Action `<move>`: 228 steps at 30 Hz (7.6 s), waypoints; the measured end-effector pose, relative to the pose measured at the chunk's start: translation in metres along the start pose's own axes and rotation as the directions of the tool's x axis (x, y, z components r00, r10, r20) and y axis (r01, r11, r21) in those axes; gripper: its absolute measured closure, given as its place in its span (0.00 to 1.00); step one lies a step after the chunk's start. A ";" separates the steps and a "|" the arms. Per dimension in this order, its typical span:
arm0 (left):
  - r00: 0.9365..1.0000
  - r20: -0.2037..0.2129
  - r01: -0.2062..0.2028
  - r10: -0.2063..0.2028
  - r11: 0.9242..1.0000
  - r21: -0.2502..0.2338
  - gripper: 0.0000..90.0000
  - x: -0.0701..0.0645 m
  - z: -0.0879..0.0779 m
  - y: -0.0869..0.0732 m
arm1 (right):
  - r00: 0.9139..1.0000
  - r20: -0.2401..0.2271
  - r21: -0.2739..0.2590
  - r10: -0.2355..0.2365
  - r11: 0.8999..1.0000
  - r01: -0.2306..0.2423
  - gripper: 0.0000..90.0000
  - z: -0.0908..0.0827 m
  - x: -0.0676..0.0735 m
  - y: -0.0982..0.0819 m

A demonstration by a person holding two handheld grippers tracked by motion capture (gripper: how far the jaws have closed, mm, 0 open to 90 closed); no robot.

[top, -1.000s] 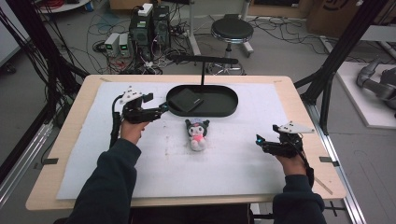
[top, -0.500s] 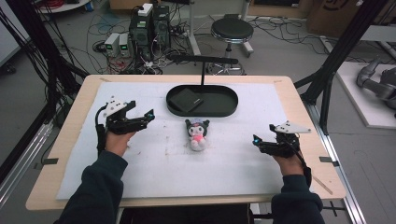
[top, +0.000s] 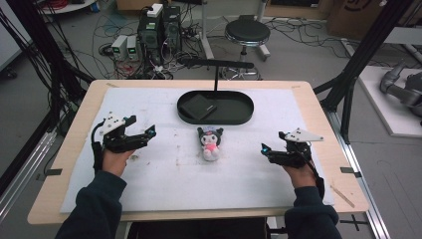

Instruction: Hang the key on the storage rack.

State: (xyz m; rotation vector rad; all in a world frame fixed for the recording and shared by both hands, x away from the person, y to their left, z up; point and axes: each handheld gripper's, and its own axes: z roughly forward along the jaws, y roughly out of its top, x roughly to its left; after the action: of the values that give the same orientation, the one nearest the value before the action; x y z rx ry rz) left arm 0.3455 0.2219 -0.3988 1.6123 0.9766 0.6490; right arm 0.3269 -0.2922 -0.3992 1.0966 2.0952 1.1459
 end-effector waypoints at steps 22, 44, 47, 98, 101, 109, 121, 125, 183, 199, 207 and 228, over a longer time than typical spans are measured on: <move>1.000 -0.021 0.020 -0.019 0.999 0.031 0.18 0.008 -0.008 -0.022 | 0.991 -0.121 0.057 -0.058 0.996 0.065 0.23 0.059 0.076 0.045; 0.997 -0.045 0.064 -0.062 0.997 0.036 0.19 0.015 -0.010 -0.023 | 0.982 -0.154 0.221 -0.105 0.966 0.138 0.36 0.126 0.135 0.064; 0.997 -0.044 0.068 -0.066 0.997 0.039 0.19 0.016 -0.010 -0.023 | 0.973 -0.208 0.224 -0.100 0.963 0.147 0.53 0.122 0.128 0.066; 0.996 -0.047 0.075 -0.073 0.996 0.043 0.20 0.018 -0.012 -0.024 | 0.962 -0.203 0.181 -0.181 0.959 0.218 0.46 0.087 0.059 0.068; 0.996 -0.031 0.081 -0.080 0.996 0.040 0.21 0.018 -0.011 -0.024 | 0.969 -0.177 0.163 -0.173 0.966 0.202 0.46 0.072 0.042 0.078; 0.998 -0.021 0.062 -0.062 0.998 0.002 0.23 0.017 -0.013 -0.022 | 0.983 -0.078 0.120 -0.164 0.978 0.173 0.46 0.044 0.002 0.110; 0.998 -0.025 0.056 -0.056 0.998 0.013 0.23 0.017 -0.011 -0.023 | 0.990 0.018 0.086 -0.138 0.987 0.136 0.46 0.050 -0.038 0.161; 0.998 -0.028 0.057 -0.057 0.998 0.020 0.23 0.018 -0.012 -0.023 | 0.991 0.027 0.064 -0.128 0.990 0.126 0.46 0.060 -0.041 0.173; 0.997 -0.020 0.071 -0.071 0.997 0.041 0.23 0.020 -0.012 -0.025 | 0.986 0.166 0.187 -0.003 0.982 -0.029 0.26 0.139 -0.049 0.126; 0.996 -0.013 0.092 -0.092 0.996 -0.001 0.23 0.021 -0.013 -0.023 | 0.997 0.057 0.078 -0.045 0.996 0.041 0.27 0.055 -0.043 0.130; 0.996 -0.010 0.093 -0.093 0.996 -0.010 0.23 0.020 -0.013 -0.022 | 1.000 0.016 -0.038 -0.013 0.999 0.014 0.28 0.006 -0.037 0.089; 0.999 0.011 0.049 -0.049 0.999 0.005 0.23 0.008 -0.008 -0.021 | 0.995 0.098 -0.041 -0.031 0.999 0.036 0.23 -0.013 -0.022 -0.004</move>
State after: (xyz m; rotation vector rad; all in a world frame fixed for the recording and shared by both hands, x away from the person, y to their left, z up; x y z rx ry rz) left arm 0.3375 0.2339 -0.4176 1.5902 1.0068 0.6041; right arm 0.3272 -0.3175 -0.3947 1.0719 1.9978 1.0941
